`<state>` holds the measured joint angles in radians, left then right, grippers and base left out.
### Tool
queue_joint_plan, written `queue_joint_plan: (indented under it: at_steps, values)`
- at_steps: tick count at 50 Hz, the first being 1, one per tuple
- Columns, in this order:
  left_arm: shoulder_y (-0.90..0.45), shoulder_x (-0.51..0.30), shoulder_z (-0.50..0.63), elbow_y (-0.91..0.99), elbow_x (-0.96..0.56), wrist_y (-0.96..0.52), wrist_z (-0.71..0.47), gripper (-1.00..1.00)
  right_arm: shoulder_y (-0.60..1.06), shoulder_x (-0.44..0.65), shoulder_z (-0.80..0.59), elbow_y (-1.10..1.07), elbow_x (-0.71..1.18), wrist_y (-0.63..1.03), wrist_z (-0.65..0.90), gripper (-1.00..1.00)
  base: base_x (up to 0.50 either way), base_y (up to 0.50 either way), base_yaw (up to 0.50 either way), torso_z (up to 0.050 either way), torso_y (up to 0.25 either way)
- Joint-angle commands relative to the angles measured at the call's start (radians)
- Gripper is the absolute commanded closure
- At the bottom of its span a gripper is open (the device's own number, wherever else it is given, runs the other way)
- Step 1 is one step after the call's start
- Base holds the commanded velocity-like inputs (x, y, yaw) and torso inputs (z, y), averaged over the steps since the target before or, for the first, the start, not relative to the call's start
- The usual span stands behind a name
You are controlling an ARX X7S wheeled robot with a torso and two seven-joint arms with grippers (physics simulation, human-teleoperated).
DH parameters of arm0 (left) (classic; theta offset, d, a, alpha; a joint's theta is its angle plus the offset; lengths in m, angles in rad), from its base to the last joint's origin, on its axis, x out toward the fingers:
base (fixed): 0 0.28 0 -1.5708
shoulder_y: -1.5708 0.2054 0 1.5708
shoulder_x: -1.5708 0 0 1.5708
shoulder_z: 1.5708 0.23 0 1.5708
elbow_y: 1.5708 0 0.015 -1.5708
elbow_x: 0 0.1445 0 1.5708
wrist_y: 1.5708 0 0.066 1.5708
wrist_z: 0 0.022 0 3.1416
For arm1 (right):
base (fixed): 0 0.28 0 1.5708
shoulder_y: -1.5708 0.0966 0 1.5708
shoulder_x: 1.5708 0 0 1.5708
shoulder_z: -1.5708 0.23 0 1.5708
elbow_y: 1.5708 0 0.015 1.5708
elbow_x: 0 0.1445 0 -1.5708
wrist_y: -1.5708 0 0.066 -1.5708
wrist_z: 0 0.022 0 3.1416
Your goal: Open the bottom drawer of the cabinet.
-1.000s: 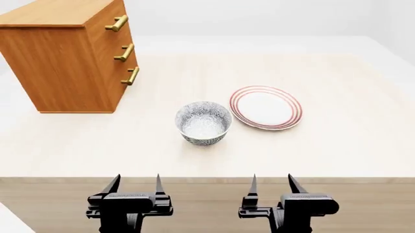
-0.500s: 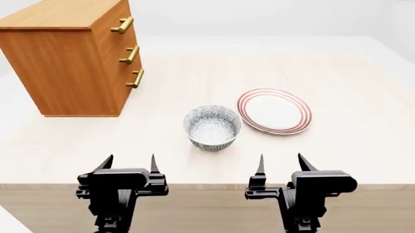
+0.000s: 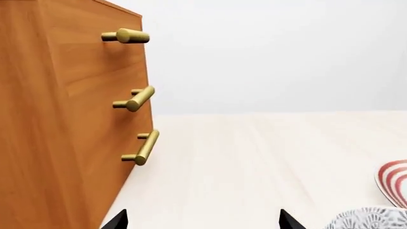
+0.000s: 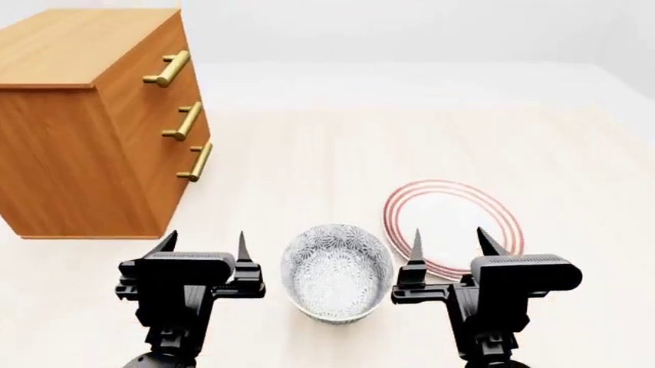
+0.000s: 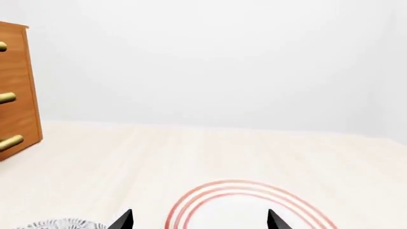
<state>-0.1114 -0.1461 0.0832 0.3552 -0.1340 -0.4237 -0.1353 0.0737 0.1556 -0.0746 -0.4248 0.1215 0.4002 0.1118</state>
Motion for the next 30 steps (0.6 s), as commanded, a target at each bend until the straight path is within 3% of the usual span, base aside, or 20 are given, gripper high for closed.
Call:
queue_joint_plan:
  at_steps: [1,24,30]
  values:
    - [-0.001,-0.009,0.012,-0.006,-0.005,0.003,-0.006,-1.0,-0.004,0.01,-0.007,-0.001,0.01,-0.004,0.004,-1.0,0.5,0.0,0.0,0.0,0.0]
    - [0.008,-0.021,0.019,-0.03,-0.019,0.028,-0.021,-1.0,-0.01,0.018,-0.019,0.018,0.033,-0.023,0.011,-1.0,0.5,0.0,0.0,0.0,0.001]
    - [-0.017,-0.031,0.027,-0.021,-0.04,-0.052,-0.021,-1.0,-0.013,0.024,-0.026,0.029,0.024,-0.045,0.022,-1.0,0.0,0.0,0.0,0.0,0.0]
